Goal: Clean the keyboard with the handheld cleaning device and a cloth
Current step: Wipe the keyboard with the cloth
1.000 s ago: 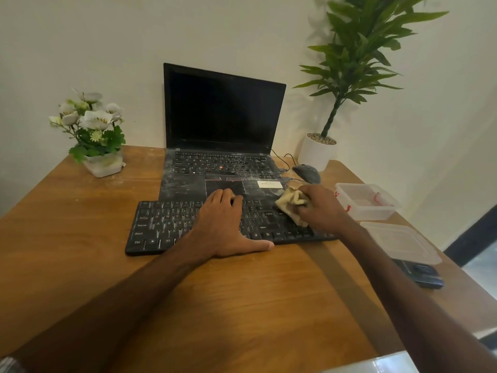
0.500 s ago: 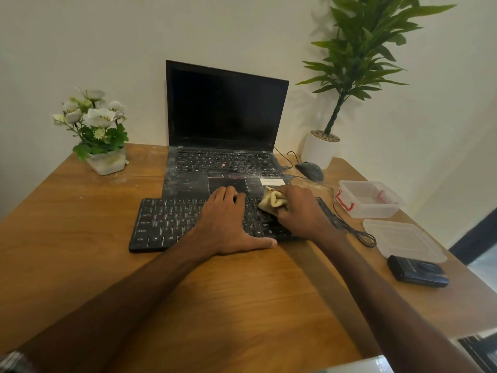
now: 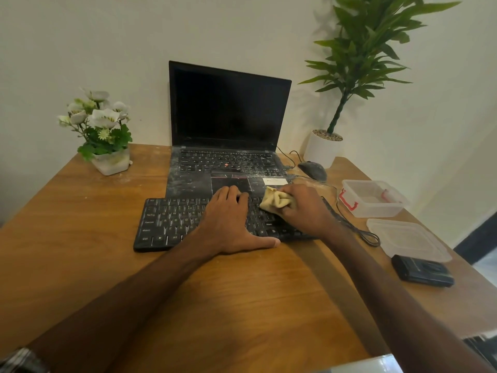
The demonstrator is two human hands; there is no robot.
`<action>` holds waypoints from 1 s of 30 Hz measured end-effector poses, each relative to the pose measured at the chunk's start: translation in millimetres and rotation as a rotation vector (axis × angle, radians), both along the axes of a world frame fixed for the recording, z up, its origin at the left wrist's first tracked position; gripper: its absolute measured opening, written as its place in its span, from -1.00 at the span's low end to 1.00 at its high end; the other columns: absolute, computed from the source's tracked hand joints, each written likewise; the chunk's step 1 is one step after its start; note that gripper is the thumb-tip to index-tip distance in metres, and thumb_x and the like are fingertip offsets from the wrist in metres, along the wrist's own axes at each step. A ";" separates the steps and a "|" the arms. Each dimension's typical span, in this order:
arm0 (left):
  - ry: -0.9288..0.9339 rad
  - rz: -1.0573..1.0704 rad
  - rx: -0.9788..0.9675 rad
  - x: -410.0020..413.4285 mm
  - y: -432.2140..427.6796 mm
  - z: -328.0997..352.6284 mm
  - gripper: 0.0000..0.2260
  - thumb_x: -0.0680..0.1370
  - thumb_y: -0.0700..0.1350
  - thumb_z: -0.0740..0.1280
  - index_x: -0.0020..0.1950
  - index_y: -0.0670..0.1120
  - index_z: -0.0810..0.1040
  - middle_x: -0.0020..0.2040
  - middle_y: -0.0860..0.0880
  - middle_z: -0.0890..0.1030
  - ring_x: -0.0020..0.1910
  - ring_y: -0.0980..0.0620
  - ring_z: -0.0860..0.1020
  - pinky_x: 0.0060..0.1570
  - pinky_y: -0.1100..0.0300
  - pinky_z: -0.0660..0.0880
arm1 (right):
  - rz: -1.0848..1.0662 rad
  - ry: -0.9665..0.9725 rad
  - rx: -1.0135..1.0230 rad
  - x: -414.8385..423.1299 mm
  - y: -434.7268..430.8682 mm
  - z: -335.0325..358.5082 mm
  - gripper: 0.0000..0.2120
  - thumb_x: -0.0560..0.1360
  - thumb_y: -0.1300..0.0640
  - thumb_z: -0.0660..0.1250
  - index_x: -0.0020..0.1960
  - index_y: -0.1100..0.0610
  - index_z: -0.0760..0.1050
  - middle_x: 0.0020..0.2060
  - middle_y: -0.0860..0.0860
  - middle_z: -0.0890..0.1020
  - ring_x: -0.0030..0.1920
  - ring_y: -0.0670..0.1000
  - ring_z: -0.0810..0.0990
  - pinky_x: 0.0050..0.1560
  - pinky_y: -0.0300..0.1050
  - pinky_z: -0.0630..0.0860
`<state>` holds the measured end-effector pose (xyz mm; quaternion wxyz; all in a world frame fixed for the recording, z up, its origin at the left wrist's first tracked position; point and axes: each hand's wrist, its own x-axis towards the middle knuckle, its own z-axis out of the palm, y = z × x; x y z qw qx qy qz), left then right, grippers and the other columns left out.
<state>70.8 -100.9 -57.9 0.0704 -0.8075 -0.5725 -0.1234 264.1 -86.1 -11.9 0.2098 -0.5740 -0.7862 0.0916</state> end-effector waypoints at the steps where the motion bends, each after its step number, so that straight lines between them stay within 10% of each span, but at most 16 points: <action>1: -0.003 -0.001 0.005 0.1 -0.4 -0.2 0.19 0.22 0.77 0.04 0.53 -0.11 0.36 0.35 -0.07 0.40 0.30 -0.05 0.37 0.41 0.04 0.32 | 0.003 0.010 -0.003 -0.1 -0.7 0.5 -0.74 0.49 0.25 0.41 0.17 0.11 0.64 -0.16 -0.06 0.63 -0.20 -0.18 0.51 -0.30 -0.34 0.31; 22: -0.036 -0.028 0.032 -1.4 0.4 -1.8 0.14 0.22 0.77 0.04 0.43 -0.09 0.44 0.25 -0.04 0.44 0.20 -0.01 0.38 0.35 0.05 0.35 | 0.165 0.281 -0.061 4.8 -2.1 5.9 -0.85 0.48 0.16 0.50 0.05 0.07 0.68 -0.14 -0.09 0.70 -0.13 -0.12 0.62 -0.13 -0.17 0.55; 30: -0.026 -0.003 -0.015 0.5 -0.6 1.5 0.20 0.20 0.77 0.05 0.51 -0.11 0.38 0.38 -0.08 0.41 0.33 -0.06 0.37 0.43 0.02 0.32 | 0.080 -0.001 0.005 3.2 0.0 0.9 -0.64 0.46 0.32 0.40 0.21 0.05 0.62 -0.05 -0.04 0.69 -0.07 -0.09 0.56 -0.19 -0.31 0.42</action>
